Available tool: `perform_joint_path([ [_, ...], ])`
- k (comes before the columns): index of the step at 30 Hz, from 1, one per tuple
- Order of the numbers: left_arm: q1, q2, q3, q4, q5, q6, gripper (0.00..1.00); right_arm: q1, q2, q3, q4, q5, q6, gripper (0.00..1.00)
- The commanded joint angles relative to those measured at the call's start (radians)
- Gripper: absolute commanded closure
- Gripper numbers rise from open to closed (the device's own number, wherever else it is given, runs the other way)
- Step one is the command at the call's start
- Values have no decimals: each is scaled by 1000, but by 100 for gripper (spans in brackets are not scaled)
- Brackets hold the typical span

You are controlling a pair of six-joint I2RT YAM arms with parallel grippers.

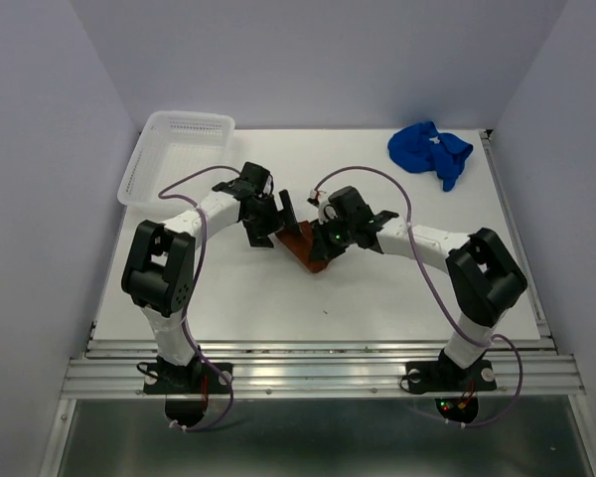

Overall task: Roll the towels
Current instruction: Roll the towel

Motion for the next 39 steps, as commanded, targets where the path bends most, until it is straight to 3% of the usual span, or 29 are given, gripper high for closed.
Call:
perform_joint_path([
  [1,4,-53,38,33,32,31,1,-83,48,68,-5,-253,86,99],
  [7,4,-47,26,69,67,59,1,-188,144,117,1,-465,166,99],
  [16,6,-34,20,107,102,85,1,-286,264,131,32,-565,279,99],
  [32,3,79,35,176,149,74,1,-386,414,157,61,-573,387,96],
  [39,-2,124,41,208,156,60,2,-386,457,192,2,-513,355,87],
])
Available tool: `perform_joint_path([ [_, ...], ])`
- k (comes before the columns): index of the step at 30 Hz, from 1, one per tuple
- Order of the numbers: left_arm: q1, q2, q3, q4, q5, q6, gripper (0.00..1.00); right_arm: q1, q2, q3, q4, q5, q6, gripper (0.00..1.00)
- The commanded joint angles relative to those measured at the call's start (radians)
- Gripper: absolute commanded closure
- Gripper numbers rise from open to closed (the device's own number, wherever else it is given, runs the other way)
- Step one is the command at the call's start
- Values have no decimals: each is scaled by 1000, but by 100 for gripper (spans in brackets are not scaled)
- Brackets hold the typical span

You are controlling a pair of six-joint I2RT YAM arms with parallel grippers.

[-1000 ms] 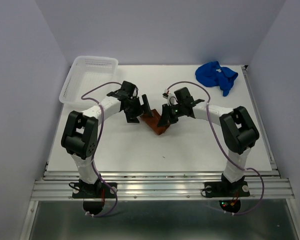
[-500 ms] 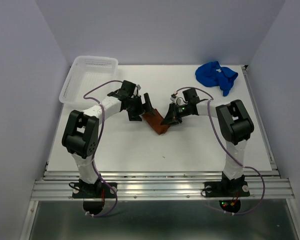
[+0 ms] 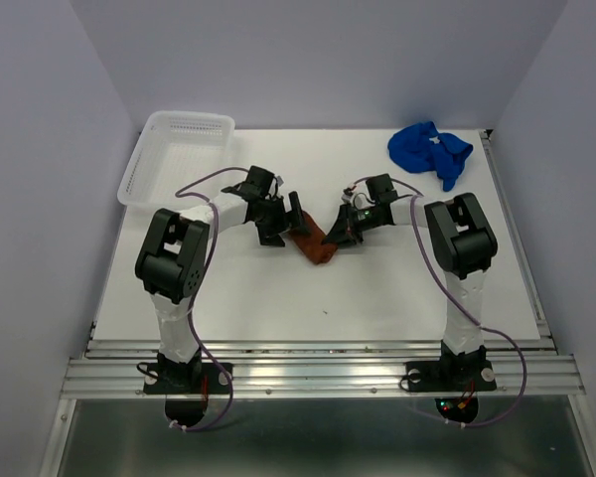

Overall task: Roll the towels
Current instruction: Roll the towel

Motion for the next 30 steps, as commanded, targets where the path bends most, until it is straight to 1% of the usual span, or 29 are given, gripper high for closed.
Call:
perform_joint_path([
  [1,-3,10,40,48,35,-4,2,-8,63,45,-64,200,-62,84],
  [4,-8,16,39,65,35,-10,3,-8,70,82,-110,236,-99,78],
  [6,-8,26,39,72,37,-11,6,-8,78,99,-137,250,-114,75],
  [7,-9,35,42,75,34,-14,10,-8,78,110,-142,254,-129,74],
  [8,-9,35,42,77,32,-16,10,-8,80,113,-148,254,-139,72],
  [13,-26,70,59,86,-8,-25,24,-8,81,140,-199,283,-192,67],
  [15,-35,87,72,82,-44,-31,27,-8,75,148,-213,288,-231,62],
  [17,-37,99,83,79,-54,-36,35,-8,51,148,-220,288,-275,60],
  [18,-38,108,85,76,-75,-40,40,-8,37,148,-223,291,-290,59],
  [19,-40,112,86,74,-80,-48,42,-8,20,148,-225,299,-307,55],
  [20,-40,118,86,69,-86,-51,46,4,-20,147,-225,318,-333,54],
  [22,-45,125,98,44,-124,-56,48,13,-82,147,-231,342,-359,48],
  [23,-46,125,108,27,-141,-54,48,13,-83,145,-230,354,-366,47],
  [24,-52,130,114,14,-165,-53,52,24,-128,140,-230,380,-367,46],
  [26,-55,127,117,0,-178,-51,55,24,-197,130,-225,420,-372,46],
  [27,-57,125,115,0,-181,-51,55,36,-219,124,-225,464,-375,46],
  [30,-64,124,117,-4,-186,-54,57,56,-274,84,-210,506,-383,46],
])
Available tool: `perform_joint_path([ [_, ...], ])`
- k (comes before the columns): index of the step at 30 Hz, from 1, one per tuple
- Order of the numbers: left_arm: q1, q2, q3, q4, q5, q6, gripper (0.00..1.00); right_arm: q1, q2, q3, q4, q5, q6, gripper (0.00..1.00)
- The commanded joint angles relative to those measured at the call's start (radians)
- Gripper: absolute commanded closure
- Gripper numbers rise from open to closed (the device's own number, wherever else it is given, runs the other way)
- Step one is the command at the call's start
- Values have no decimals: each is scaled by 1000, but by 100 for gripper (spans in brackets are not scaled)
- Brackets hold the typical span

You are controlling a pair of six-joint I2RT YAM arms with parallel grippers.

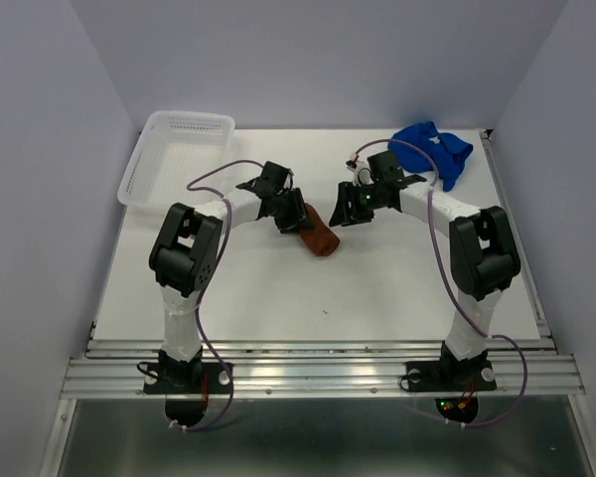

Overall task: Roll the towels
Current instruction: Roll the towel, then place the rolled towel into the container

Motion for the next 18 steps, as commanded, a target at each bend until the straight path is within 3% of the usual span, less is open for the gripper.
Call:
perform_joint_path([
  [1,-15,22,14,-77,-103,15,57,39,-122,-54,26,123,-50,48],
  [3,-20,24,17,-82,-111,11,57,59,-134,-63,26,121,-72,51],
  [5,-23,25,25,-94,-119,6,58,94,-136,-60,28,126,-70,66],
  [12,-28,20,29,-109,-131,-8,59,142,-96,-59,67,133,-3,78],
  [18,-28,16,20,-114,-135,-9,59,142,-76,-111,78,268,63,86],
])
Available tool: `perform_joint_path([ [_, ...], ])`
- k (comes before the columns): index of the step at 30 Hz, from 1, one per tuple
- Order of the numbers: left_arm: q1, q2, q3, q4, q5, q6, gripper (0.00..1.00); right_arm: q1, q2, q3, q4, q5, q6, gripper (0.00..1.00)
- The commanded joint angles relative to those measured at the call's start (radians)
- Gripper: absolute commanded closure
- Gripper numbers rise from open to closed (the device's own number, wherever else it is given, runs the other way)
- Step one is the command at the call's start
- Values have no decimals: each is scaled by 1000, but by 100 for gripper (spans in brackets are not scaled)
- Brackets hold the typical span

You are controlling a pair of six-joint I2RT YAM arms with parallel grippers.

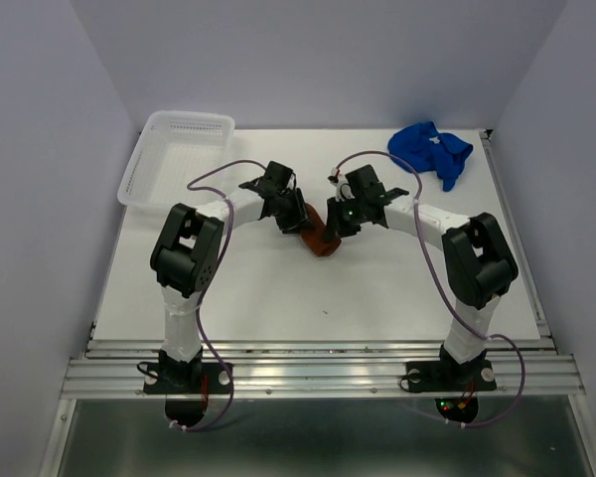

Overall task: Roll the towels
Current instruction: Place the rolled towel into the container

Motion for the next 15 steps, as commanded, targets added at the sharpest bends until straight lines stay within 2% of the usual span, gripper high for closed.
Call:
perform_joint_path([
  [1,-5,16,-3,-78,-78,20,59,-8,20,-37,37,126,52,87],
  [8,3,17,-14,-78,-82,21,60,-8,58,-92,26,265,162,91],
  [12,12,11,-22,-62,-72,20,70,-35,81,-118,11,291,211,92],
  [14,10,11,-19,-50,-70,21,71,-35,72,-109,11,288,196,91],
  [15,12,14,-17,-46,-67,21,82,-35,61,-92,12,262,167,90],
])
